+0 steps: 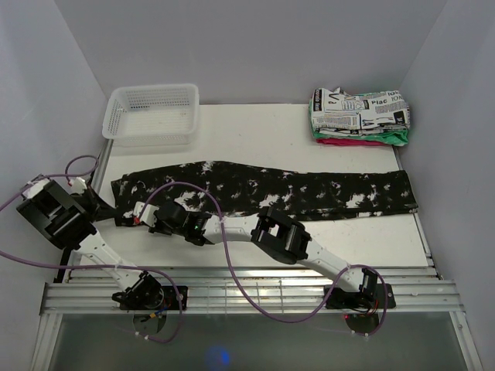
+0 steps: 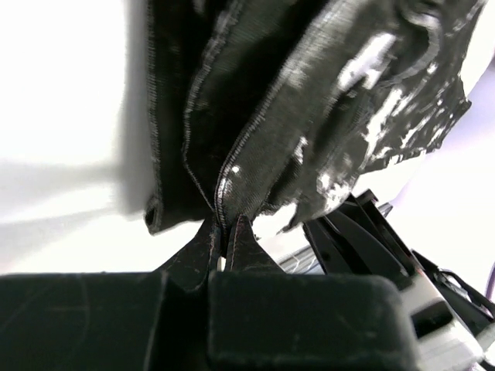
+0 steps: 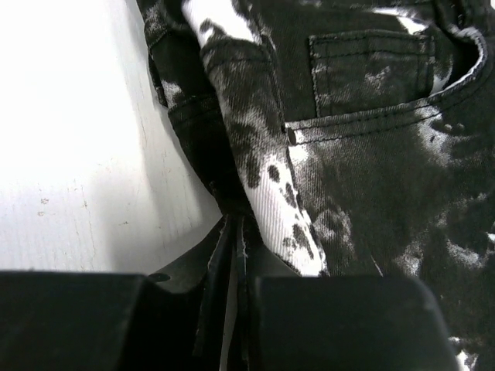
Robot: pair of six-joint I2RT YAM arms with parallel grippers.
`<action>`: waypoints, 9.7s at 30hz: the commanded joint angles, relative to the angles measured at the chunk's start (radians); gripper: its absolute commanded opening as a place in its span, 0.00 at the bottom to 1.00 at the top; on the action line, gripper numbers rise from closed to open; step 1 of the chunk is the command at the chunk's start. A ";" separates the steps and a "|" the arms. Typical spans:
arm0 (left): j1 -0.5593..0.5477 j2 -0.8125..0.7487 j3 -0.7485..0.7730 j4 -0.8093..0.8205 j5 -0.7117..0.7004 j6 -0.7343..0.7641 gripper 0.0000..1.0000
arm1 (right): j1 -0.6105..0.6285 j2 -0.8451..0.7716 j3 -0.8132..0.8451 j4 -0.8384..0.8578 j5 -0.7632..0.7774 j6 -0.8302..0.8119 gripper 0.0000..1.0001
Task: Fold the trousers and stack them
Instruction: Fold the trousers
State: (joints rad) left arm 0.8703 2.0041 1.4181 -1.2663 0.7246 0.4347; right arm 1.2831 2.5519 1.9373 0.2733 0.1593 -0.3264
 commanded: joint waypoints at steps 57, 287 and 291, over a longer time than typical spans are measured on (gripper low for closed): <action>-0.053 0.196 0.108 0.285 -0.220 -0.214 0.00 | -0.346 -0.561 -0.456 -0.809 -0.323 -0.324 0.29; -0.467 -0.498 -0.093 0.544 -0.113 -0.272 0.98 | -1.016 -0.995 -0.900 -0.166 -0.885 0.829 0.08; -0.447 -0.481 -0.094 0.536 -0.120 -0.292 0.98 | -0.875 -0.888 -0.810 -0.125 -0.784 0.871 0.08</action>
State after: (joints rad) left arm 0.4068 1.5253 1.3148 -0.7258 0.6144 0.1795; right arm 0.3397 1.6192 1.0382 0.0307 -0.7197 0.4656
